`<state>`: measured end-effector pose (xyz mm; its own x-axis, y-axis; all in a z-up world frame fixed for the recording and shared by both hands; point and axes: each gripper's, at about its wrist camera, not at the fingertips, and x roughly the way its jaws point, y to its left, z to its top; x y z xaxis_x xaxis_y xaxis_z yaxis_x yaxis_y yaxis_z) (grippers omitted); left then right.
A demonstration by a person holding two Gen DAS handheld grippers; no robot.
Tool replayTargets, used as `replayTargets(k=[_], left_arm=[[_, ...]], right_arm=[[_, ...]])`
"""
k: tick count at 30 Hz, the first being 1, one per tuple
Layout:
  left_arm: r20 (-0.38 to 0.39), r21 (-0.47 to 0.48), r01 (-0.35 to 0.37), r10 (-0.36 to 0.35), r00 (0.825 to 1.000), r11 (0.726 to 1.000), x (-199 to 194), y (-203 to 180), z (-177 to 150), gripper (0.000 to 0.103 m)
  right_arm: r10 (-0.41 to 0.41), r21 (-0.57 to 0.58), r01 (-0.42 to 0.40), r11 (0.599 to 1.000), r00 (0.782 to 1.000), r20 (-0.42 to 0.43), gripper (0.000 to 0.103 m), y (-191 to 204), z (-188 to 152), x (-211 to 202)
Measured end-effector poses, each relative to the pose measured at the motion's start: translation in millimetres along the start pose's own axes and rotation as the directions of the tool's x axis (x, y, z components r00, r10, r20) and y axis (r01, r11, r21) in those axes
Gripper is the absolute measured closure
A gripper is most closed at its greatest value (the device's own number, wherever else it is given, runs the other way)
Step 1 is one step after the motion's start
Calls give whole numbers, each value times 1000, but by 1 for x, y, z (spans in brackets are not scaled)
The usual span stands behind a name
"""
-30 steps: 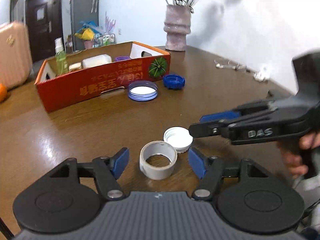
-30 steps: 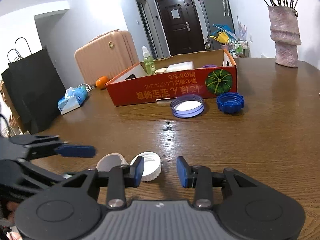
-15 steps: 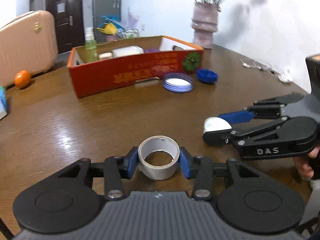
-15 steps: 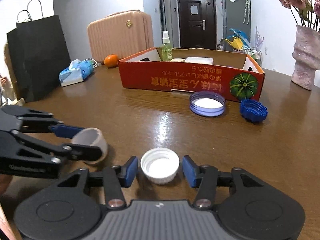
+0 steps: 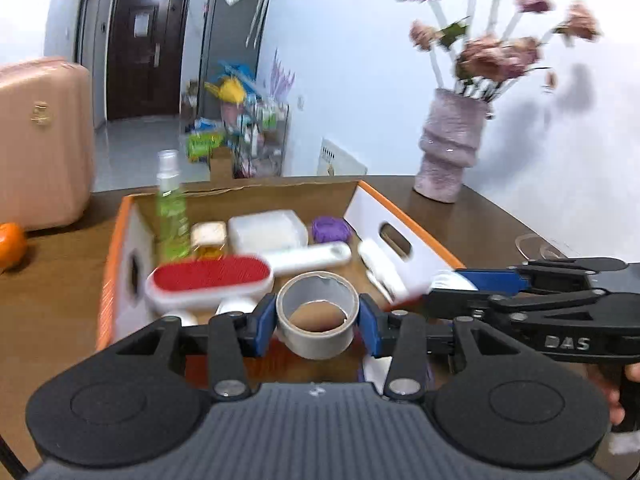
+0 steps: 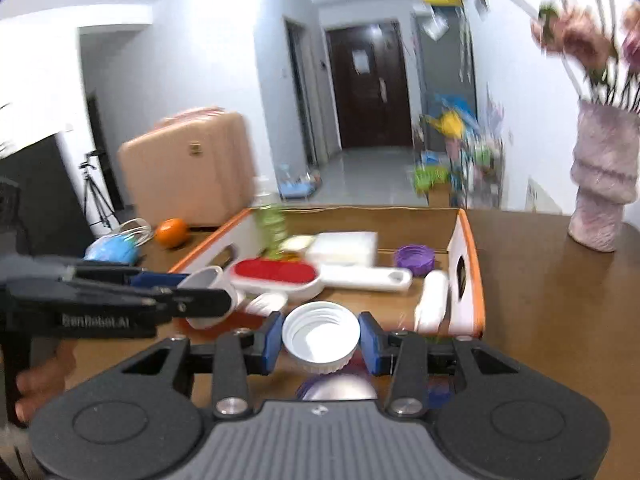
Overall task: Organize rigid objects
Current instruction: 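Carry the tape roll and white cap into the orange box and release both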
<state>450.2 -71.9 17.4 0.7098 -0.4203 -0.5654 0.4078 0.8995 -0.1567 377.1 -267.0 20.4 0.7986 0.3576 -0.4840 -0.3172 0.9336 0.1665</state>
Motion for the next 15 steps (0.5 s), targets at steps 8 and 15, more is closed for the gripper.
replayTargets(k=[8, 15], left_arm=[[-157, 75, -51, 63, 986, 996, 95, 9, 13, 52], [-109, 89, -65, 75, 991, 994, 75, 18, 18, 49]], right_arm=[[-111, 17, 117, 993, 973, -205, 62, -51, 56, 138], [-116, -3, 117, 993, 976, -183, 63, -57, 55, 150]])
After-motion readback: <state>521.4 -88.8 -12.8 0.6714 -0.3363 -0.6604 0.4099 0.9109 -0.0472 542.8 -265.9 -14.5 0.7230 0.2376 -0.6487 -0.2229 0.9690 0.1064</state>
